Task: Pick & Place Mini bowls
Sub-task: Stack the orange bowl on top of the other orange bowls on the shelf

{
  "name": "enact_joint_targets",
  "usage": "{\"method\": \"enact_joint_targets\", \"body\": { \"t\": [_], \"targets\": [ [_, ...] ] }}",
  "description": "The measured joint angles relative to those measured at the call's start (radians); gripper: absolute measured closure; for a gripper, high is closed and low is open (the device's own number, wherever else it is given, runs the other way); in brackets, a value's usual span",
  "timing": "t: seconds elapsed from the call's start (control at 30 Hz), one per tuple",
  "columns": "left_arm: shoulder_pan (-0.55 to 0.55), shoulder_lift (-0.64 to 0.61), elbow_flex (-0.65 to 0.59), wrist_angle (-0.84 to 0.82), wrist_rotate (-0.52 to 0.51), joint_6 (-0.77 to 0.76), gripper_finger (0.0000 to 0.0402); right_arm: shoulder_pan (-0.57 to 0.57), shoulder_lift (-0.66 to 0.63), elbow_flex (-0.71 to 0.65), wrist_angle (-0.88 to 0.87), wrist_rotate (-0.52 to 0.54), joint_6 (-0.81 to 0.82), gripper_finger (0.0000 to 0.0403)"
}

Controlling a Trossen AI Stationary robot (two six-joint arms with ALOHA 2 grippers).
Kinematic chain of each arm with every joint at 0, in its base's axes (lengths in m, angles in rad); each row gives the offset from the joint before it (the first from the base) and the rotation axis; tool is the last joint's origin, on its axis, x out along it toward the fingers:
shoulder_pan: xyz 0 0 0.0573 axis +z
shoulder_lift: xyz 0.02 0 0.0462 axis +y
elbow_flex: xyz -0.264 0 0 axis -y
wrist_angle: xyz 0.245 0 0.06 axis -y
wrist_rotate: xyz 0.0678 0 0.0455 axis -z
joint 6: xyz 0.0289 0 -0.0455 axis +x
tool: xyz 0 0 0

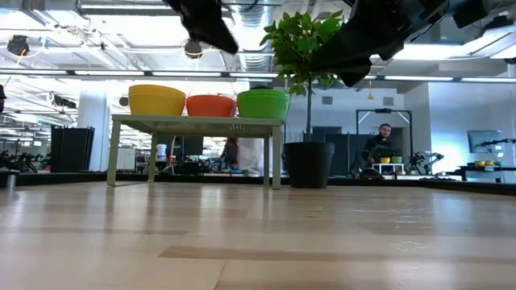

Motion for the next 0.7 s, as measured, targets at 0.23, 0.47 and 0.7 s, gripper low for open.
{"method": "enact_joint_targets", "body": {
  "t": [0.23,0.47,0.7],
  "targets": [
    [-0.21,-0.003,0.0,-0.002,0.002,-0.092,0.0289,0.001,0.001,0.0,0.056,0.034,0.058,0.0351],
    [-0.333,-0.009,0.0,-0.032,-0.003,-0.141,0.0291,0.045,0.001,0.0,0.132,0.036,0.061,0.0338],
    [-0.39,-0.048,-0.007,-0.104,-0.004,-0.277,0.0291,0.131,0.001,0.05,0.112,0.027,0.178,0.0305]
  ]
}}
